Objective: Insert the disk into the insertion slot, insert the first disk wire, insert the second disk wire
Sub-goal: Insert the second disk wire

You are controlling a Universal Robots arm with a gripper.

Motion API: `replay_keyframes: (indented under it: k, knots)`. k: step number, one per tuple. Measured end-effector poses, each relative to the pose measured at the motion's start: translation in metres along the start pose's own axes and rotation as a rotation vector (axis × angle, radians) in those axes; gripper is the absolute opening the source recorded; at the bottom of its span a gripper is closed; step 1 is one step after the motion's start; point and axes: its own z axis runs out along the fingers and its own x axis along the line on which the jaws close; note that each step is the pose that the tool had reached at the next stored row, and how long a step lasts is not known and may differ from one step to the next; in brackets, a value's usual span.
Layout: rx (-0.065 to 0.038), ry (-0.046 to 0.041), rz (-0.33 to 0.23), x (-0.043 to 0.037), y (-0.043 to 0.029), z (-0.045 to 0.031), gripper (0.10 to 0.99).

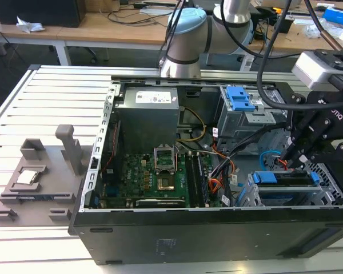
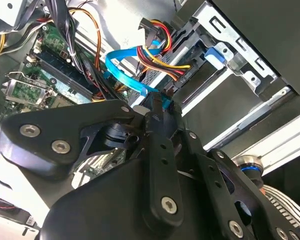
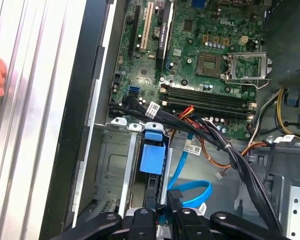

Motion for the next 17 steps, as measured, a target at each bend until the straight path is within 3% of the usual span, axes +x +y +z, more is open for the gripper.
replay_keyframes:
  k: [5, 7, 13, 17]
  knots:
    - [-0.001, 0.0037, 0.0, 0.0, 0.0, 0.0, 0.239]
    - [-0.001, 0.0044, 0.0, 0.0, 0.0, 0.0001, 0.161]
    - [-0.001, 0.0064, 0.001, 0.0036, 0.0004, 0.0004, 0.161]
    - [-0.002, 0.0038, 0.031, 0.0096, 0.0005, 0.0083, 0.161]
